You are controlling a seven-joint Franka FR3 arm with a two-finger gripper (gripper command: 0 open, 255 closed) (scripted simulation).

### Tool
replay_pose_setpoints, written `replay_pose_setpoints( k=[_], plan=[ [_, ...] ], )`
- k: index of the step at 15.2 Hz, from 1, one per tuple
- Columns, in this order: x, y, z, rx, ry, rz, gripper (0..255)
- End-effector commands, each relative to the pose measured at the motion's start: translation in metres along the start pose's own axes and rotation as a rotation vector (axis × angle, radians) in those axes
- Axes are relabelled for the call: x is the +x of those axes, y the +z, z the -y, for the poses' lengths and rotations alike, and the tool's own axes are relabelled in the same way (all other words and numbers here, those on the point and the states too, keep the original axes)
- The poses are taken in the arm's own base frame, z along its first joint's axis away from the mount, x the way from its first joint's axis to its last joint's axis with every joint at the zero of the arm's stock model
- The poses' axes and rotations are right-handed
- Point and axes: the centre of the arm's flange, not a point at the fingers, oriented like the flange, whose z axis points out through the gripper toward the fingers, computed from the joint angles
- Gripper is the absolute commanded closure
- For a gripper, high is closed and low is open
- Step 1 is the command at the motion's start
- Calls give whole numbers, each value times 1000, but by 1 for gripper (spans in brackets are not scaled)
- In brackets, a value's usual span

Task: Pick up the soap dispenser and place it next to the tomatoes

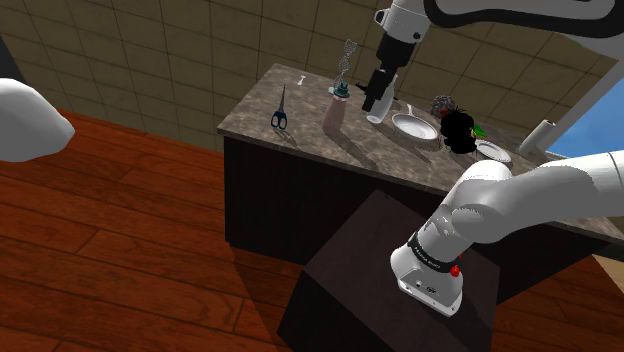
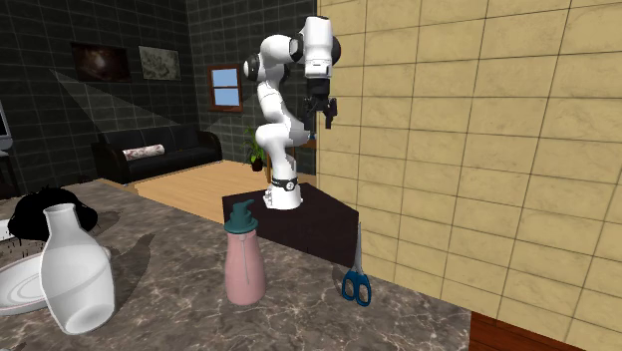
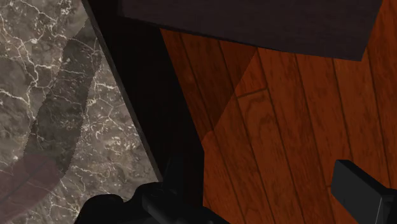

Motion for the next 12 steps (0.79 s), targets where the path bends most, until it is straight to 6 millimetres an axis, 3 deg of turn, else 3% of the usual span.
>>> replay_pose_setpoints(
  k=[1,12],
  plan=[
    [0,0,0,0,0,0,0],
    [27,52,-133,16,-96,-67,0]
  ],
)
